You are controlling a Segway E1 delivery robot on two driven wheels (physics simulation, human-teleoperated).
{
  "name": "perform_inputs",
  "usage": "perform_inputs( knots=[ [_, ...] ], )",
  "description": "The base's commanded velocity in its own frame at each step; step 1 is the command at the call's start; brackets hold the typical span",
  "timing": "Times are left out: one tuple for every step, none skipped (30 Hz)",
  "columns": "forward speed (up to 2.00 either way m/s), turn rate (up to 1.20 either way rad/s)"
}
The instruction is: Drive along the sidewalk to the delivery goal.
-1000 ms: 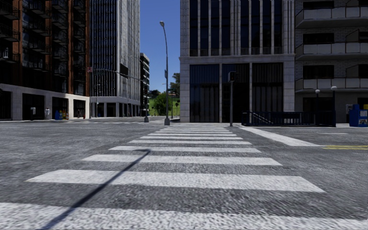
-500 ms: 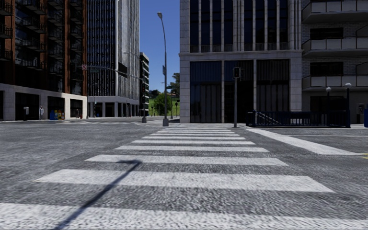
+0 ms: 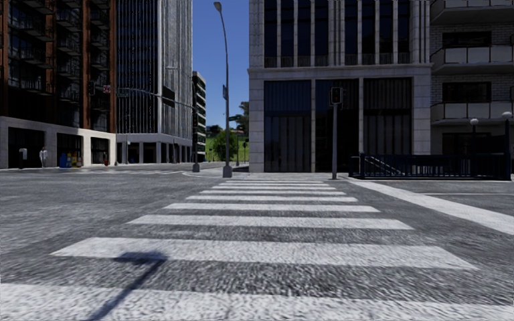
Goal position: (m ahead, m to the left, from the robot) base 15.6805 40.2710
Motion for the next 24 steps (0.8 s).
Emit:
perform_inputs(
  knots=[
    [2.00,0.00],
    [2.00,0.00],
    [2.00,0.00],
    [2.00,0.00],
    [2.00,0.00],
    [2.00,0.00],
    [2.00,0.00],
    [2.00,0.00],
    [2.00,0.00],
    [2.00,0.00],
    [2.00,0.00],
    [2.00,-0.02],
    [2.00,-0.03],
    [2.00,-0.03],
    [2.00,-0.03],
    [2.00,-0.04],
    [2.00,-0.04],
    [2.00,-0.05],
    [2.00,-0.05],
    [2.00,-0.05],
    [2.00,-0.05],
    [2.00,-0.05],
    [2.00,-0.05],
    [2.00,-0.05]
  ],
)
